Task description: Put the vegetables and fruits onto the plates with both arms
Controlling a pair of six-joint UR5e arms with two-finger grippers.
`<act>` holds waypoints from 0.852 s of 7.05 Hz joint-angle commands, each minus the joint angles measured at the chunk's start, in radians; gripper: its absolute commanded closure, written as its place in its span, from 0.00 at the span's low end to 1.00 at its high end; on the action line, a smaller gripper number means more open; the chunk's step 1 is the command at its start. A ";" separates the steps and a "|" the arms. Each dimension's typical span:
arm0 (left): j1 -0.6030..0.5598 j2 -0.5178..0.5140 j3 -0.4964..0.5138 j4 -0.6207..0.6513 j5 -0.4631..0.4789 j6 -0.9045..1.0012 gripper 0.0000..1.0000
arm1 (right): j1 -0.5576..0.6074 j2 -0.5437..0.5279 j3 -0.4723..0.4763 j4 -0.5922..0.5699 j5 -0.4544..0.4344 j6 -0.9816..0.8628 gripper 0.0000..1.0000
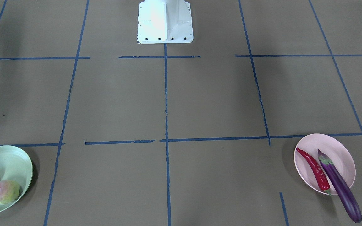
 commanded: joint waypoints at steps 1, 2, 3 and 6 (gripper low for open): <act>-0.036 0.054 -0.001 0.098 -0.040 0.088 0.00 | 0.004 -0.001 -0.004 -0.032 0.001 -0.026 0.00; -0.039 0.067 -0.007 0.096 -0.059 0.089 0.00 | 0.008 0.003 -0.001 -0.045 0.001 -0.026 0.00; -0.040 0.077 -0.011 0.087 -0.061 0.089 0.00 | 0.024 -0.007 0.005 -0.046 0.001 -0.026 0.00; -0.042 0.104 -0.041 0.083 -0.112 0.088 0.00 | 0.024 -0.015 0.020 -0.037 -0.002 -0.026 0.00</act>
